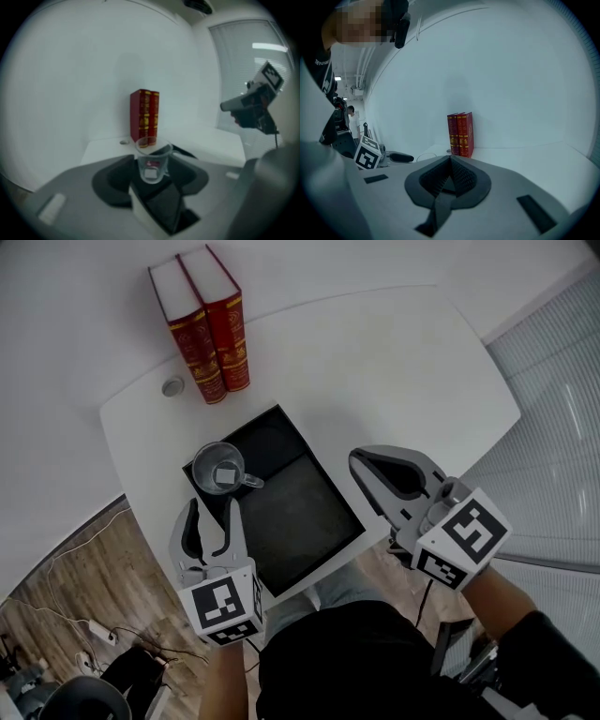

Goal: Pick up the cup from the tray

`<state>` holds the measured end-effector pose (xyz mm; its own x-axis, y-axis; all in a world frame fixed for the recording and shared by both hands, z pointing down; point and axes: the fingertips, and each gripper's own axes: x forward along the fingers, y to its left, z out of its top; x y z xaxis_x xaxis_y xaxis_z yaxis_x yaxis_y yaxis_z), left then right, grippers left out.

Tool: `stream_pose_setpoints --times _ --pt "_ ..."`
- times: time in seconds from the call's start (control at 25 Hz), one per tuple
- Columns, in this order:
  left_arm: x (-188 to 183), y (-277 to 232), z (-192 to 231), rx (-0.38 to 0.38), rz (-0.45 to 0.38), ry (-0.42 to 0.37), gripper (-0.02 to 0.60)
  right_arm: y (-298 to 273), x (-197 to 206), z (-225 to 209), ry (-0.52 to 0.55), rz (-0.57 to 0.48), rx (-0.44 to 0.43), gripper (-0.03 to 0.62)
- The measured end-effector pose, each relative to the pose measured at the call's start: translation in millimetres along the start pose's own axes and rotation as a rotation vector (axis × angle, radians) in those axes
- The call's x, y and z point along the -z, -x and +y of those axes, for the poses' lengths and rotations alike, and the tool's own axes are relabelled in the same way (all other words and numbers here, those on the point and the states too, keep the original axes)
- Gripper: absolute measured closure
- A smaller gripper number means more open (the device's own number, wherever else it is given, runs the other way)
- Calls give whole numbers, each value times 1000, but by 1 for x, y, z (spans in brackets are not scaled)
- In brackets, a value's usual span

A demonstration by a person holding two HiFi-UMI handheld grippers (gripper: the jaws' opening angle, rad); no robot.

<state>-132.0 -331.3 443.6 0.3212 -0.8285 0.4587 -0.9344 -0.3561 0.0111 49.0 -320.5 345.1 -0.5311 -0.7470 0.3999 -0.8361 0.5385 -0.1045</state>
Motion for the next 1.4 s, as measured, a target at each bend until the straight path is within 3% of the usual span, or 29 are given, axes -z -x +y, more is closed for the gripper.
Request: stream_pose_setpoints --times 0.16,0.36,0.6,1.04,1.4 --pt "5 -10 3 3 10 3 284 -3 2 -3 -5 13 1 580" --pt "14 -22 2 13 24 -15 146 -6 9 -5 -9 35 -2 580" --pt "14 -35 9 -8 -24 -58 50 -4 14 -9 -10 57 6 580" --pt "28 -60 18 -16 1 -93 46 -1 22 -13 -12 84 25 580" --pt "22 -75 6 40 -4 -247 63 -4 24 -18 -19 92 27 580"
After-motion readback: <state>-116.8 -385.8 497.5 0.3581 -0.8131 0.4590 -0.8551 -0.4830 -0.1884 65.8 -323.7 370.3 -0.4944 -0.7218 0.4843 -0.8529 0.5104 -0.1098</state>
